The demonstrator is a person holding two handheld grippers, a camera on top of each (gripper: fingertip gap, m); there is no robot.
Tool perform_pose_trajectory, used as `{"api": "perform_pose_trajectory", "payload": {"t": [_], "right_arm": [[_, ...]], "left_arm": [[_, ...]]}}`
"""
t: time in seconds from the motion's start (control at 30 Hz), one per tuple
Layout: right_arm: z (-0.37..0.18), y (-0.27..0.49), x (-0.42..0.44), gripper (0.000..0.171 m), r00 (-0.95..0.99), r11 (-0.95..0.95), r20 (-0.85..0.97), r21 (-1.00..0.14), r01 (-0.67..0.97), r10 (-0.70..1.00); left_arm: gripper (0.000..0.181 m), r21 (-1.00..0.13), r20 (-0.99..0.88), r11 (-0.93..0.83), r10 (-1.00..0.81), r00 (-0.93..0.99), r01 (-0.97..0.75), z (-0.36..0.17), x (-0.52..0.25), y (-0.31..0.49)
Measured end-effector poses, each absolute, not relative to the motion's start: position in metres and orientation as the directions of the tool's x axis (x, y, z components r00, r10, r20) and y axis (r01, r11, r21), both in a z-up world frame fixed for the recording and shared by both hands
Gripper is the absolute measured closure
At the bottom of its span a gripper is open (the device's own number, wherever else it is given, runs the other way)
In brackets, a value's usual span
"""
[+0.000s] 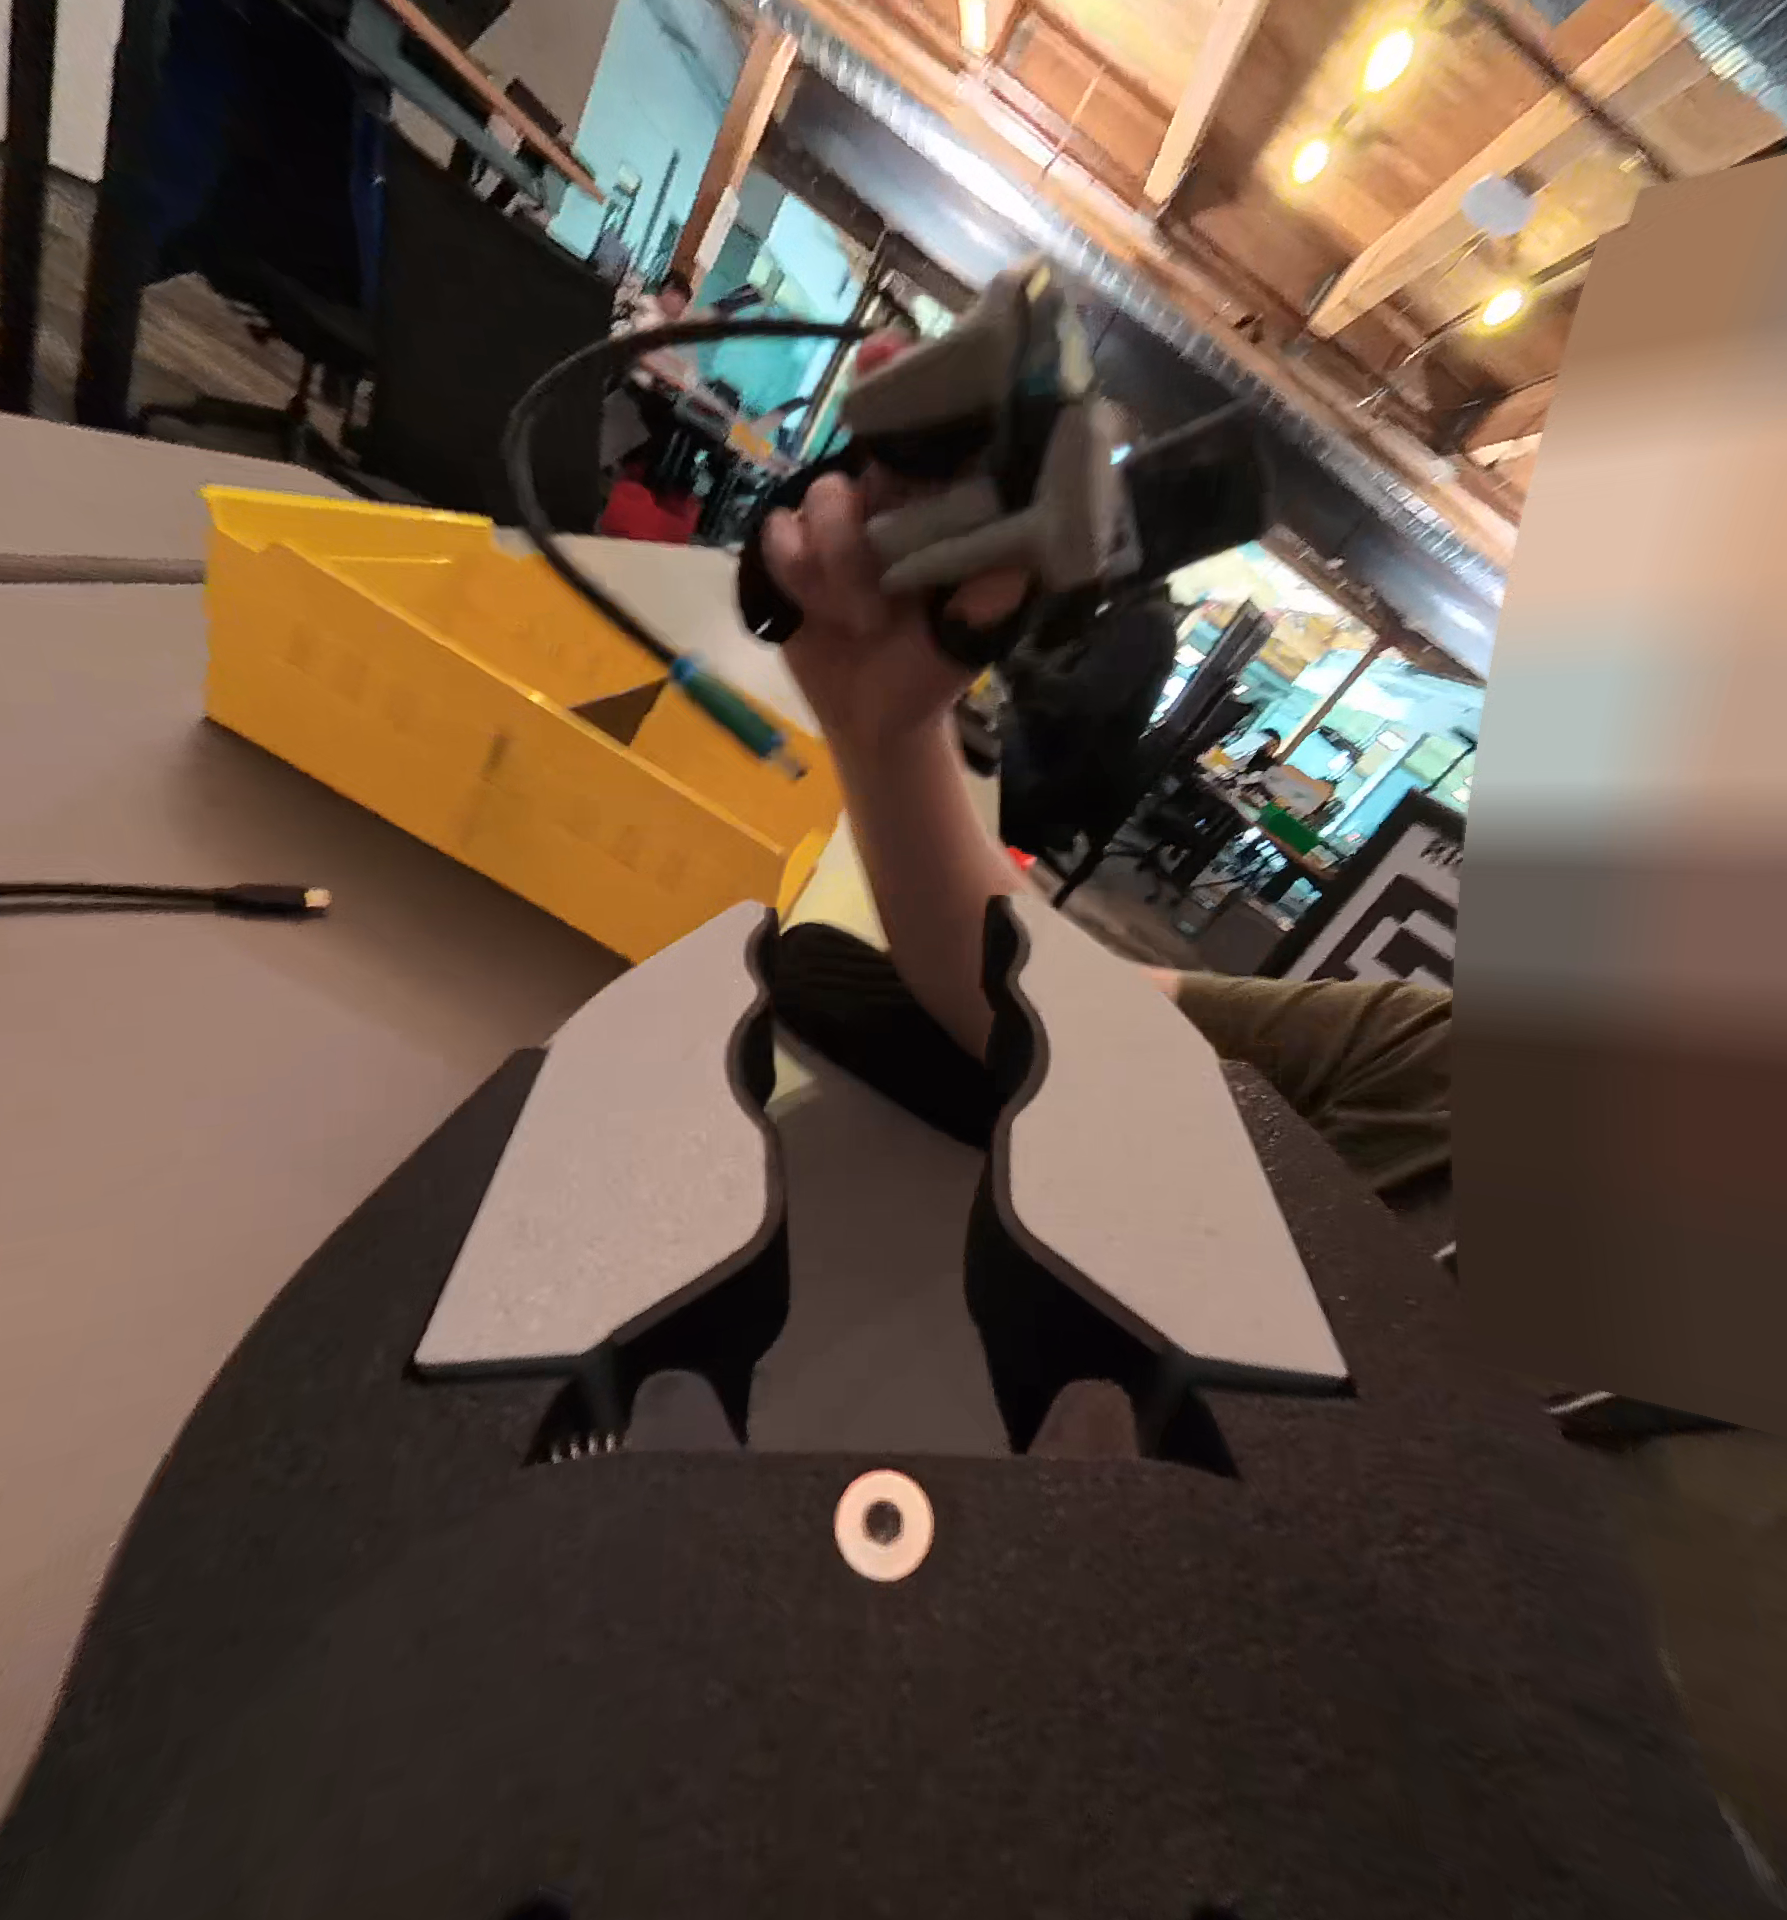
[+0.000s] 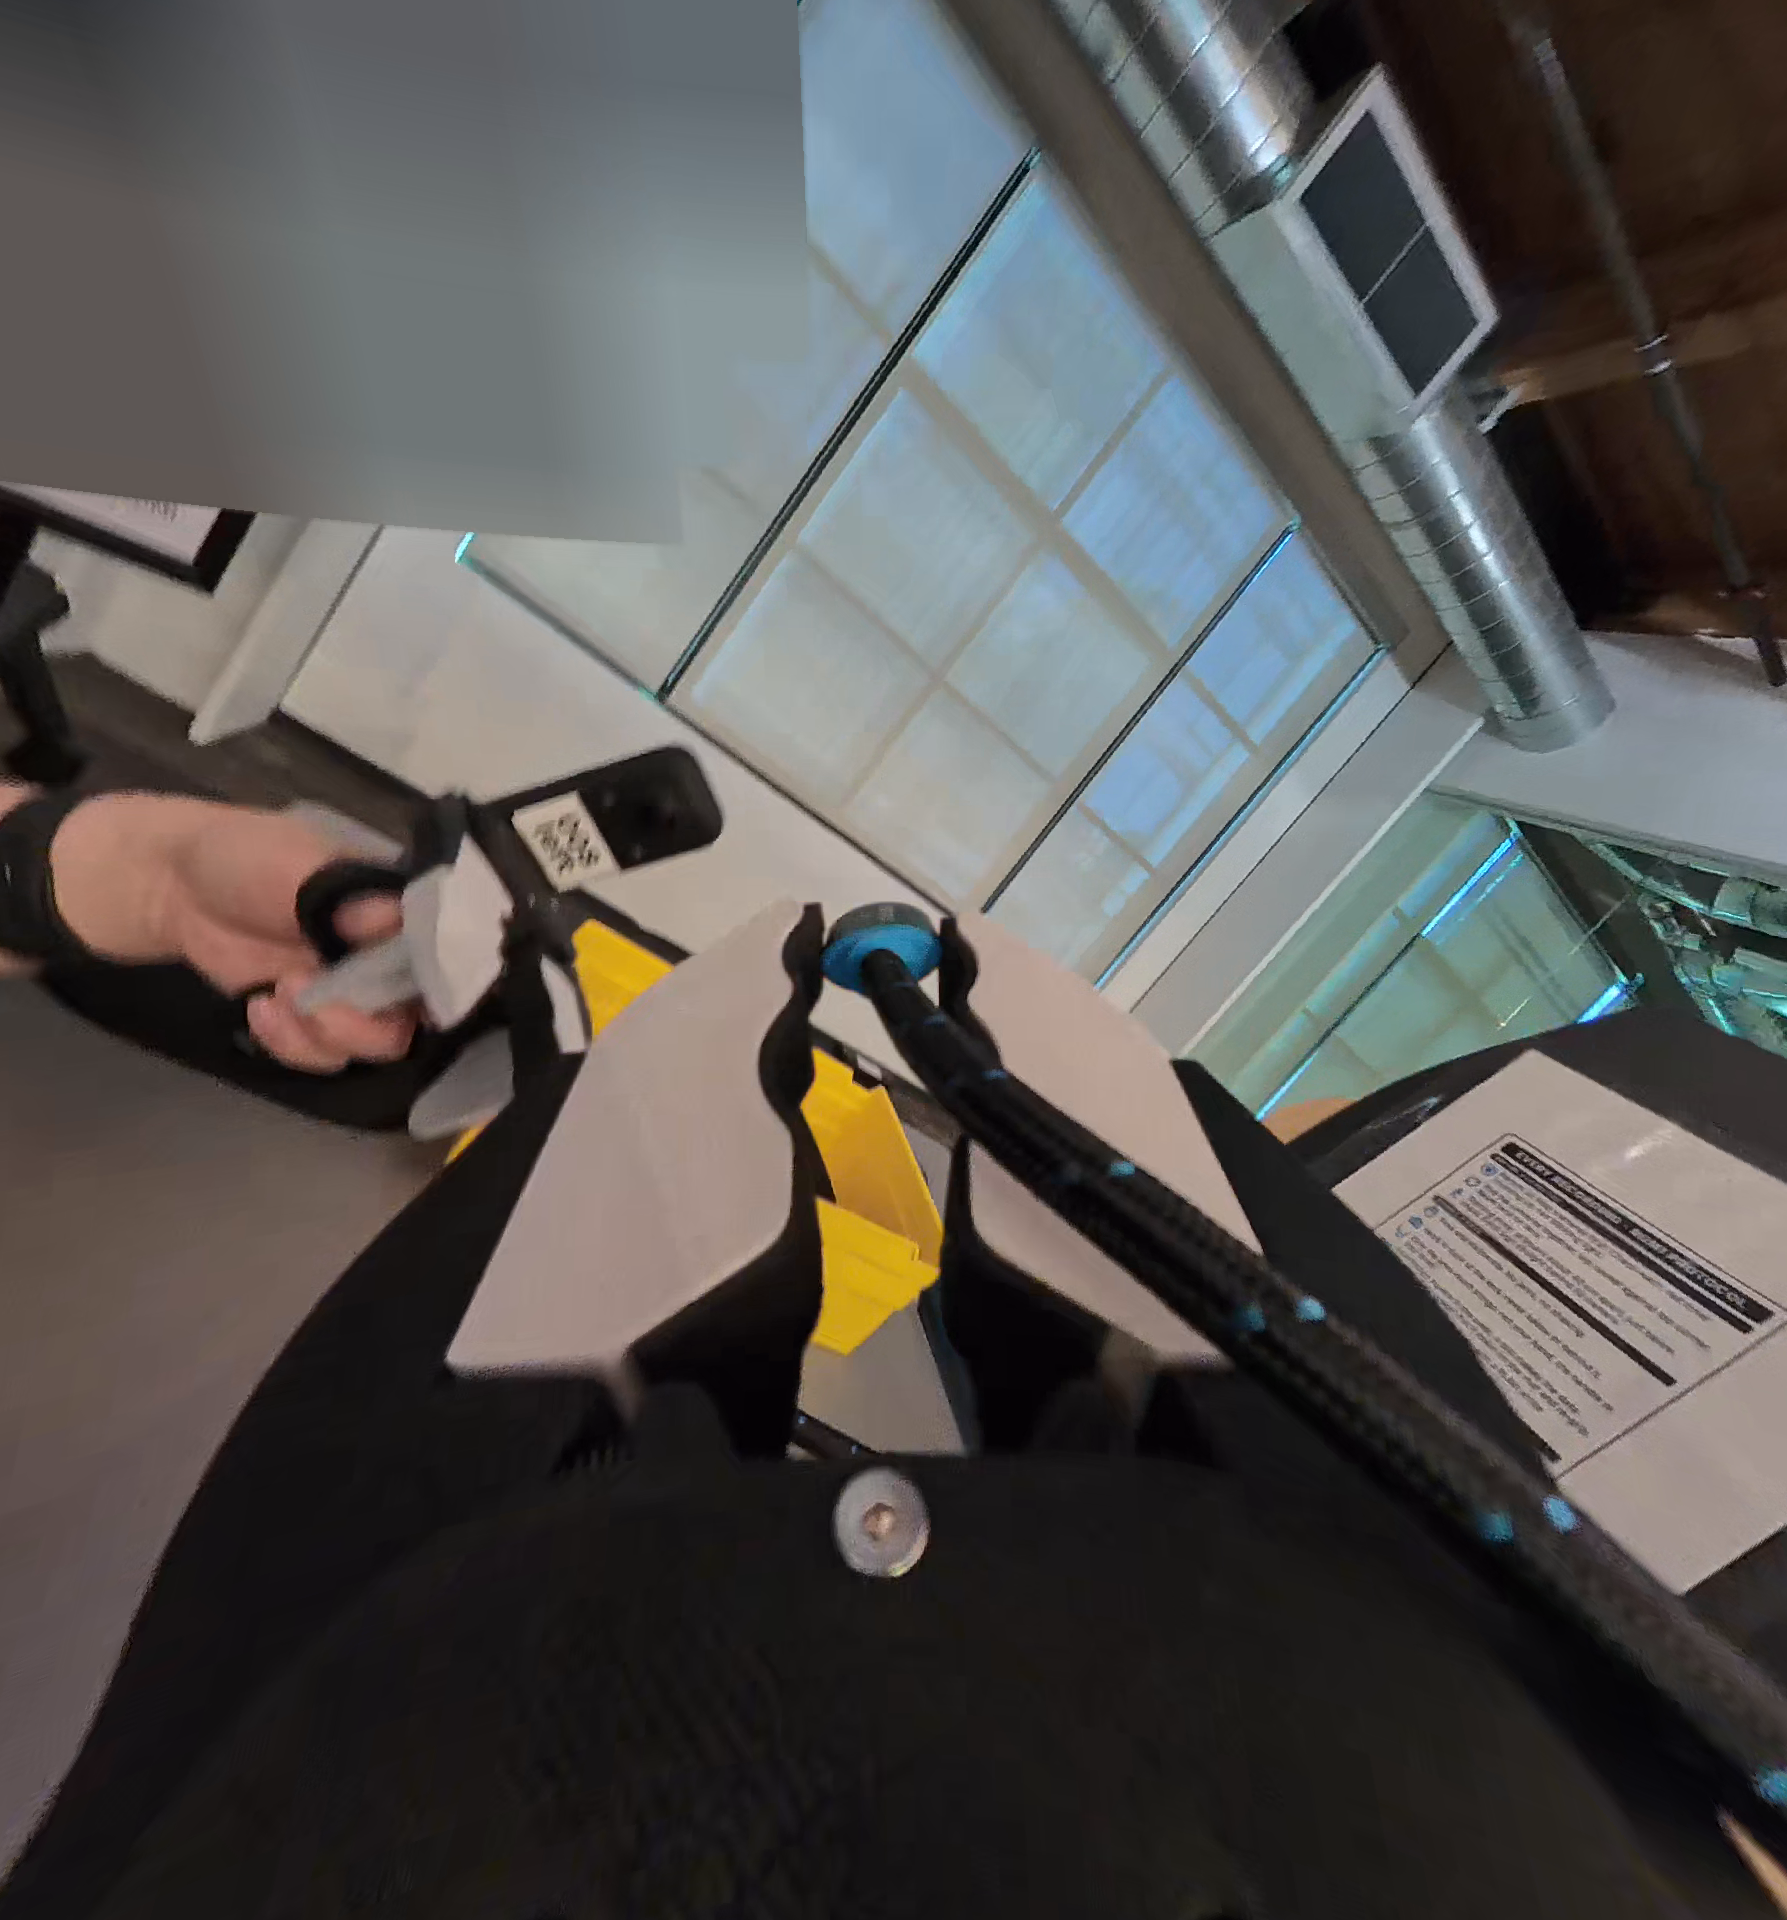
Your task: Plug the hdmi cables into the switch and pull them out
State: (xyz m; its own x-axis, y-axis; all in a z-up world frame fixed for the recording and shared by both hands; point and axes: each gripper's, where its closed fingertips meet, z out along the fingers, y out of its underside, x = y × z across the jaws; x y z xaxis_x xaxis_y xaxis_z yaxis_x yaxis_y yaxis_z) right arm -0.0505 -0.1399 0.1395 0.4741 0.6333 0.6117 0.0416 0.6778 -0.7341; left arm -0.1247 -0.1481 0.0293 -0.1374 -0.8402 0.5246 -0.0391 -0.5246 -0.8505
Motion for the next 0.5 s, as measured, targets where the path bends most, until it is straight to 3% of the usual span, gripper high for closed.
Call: {"api": "perform_pose_trajectory", "payload": {"t": [0.13,0.3,0.5], "right_arm": [[0.162,-0.144,-0.029,0.150,0.532,0.670,0.556,-0.741,-0.029,0.638],[0.181,-0.150,-0.009,0.147,0.593,0.690,0.549,-0.724,-0.015,0.589],[0.198,-0.164,0.004,0.150,0.621,0.719,0.566,-0.695,0.007,0.542]], "left_arm": [[0.141,-0.883,0.455,-0.454,-0.890,0.021,-0.121,0.001,-0.119,-0.134],[0.137,-0.923,0.214,-0.299,-0.922,0.321,-0.244,-0.035,-0.121,-0.092],[0.114,-0.869,-0.034,-0.218,-0.870,0.493,-0.445,-0.084,-0.116,-0.045]]}}
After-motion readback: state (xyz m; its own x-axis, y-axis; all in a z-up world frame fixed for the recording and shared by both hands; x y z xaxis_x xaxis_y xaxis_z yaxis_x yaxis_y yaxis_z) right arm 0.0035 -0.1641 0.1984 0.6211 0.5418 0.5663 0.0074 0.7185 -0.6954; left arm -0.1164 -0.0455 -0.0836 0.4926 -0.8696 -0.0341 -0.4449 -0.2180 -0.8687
